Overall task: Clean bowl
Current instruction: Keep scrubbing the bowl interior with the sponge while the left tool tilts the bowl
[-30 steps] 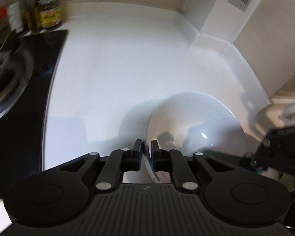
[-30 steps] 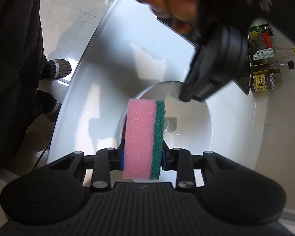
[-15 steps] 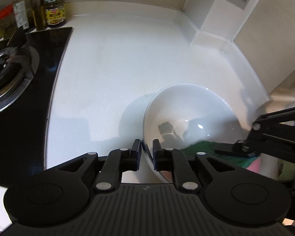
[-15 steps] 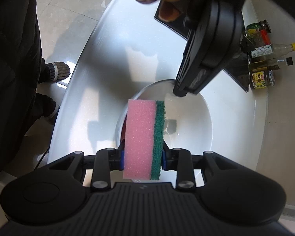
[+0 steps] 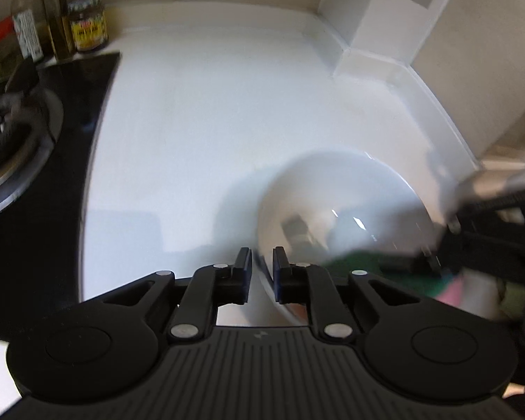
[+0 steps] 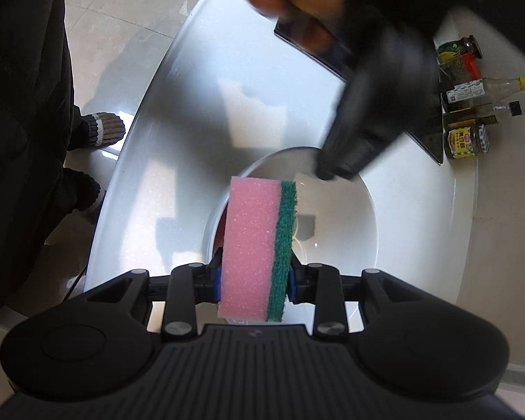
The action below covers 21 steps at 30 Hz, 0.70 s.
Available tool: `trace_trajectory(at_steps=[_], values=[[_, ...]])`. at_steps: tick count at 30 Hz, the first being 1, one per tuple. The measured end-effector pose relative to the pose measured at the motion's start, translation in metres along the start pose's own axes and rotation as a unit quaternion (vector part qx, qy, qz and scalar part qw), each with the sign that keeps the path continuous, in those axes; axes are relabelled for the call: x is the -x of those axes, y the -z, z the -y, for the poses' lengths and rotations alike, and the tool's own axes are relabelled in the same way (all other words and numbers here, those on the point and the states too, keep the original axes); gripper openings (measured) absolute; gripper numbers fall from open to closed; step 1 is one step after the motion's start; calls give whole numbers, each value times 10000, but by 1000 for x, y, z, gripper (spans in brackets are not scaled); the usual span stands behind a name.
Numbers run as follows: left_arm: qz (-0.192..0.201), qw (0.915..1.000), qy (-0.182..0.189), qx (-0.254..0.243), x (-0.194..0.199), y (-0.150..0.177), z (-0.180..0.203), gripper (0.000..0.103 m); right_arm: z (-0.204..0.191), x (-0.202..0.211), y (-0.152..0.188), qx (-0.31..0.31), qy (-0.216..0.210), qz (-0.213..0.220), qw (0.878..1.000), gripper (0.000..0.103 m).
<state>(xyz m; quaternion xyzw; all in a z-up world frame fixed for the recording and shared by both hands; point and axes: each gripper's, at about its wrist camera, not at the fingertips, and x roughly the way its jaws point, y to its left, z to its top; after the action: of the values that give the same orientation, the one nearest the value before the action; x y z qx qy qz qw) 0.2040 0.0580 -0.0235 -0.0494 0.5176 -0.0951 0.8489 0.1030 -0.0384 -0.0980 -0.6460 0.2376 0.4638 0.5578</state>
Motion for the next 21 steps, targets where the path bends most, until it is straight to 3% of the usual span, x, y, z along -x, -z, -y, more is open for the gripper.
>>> trace_trajectory(at_steps=[15,21], values=[[-89,9974,-140,-695,-21,-23,14,5,-5,-1,0,-26,49,-48,10000,28],[28,9996,-160,-223,-16,-16,10,10,-5,-2,0,-81,33,-59,9999,29]])
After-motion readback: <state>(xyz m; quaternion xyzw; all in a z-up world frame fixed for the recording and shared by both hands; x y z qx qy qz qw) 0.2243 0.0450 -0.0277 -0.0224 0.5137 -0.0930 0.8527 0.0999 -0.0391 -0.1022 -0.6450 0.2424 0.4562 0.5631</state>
